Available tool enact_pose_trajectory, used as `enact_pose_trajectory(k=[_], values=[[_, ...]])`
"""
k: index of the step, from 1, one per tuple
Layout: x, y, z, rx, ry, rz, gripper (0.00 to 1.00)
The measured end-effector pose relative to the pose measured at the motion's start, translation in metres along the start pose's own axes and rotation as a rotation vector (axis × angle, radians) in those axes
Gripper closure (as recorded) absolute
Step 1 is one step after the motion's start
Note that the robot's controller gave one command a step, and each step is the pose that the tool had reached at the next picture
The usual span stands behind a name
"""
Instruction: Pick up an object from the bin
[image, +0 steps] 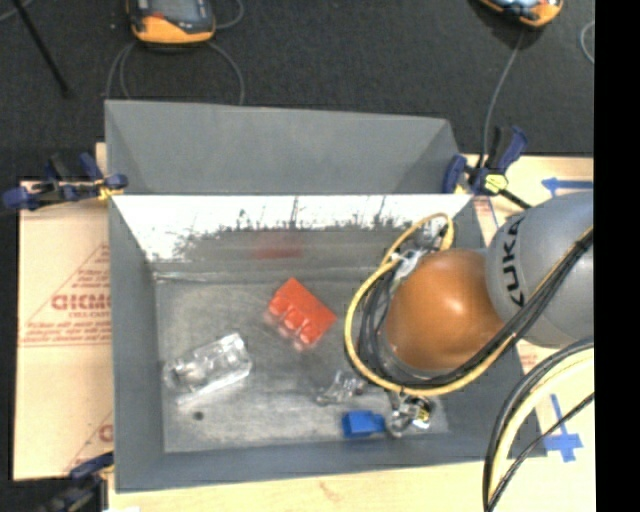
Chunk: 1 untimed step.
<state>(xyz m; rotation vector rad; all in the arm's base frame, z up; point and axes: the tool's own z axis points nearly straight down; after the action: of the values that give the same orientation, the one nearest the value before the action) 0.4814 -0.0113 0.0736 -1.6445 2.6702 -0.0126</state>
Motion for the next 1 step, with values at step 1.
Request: enact_pose_trajectory(k=[1], values=[[-0.0026,0.0000,-0.0014,0.001,-0.005,-0.001,1.00]])
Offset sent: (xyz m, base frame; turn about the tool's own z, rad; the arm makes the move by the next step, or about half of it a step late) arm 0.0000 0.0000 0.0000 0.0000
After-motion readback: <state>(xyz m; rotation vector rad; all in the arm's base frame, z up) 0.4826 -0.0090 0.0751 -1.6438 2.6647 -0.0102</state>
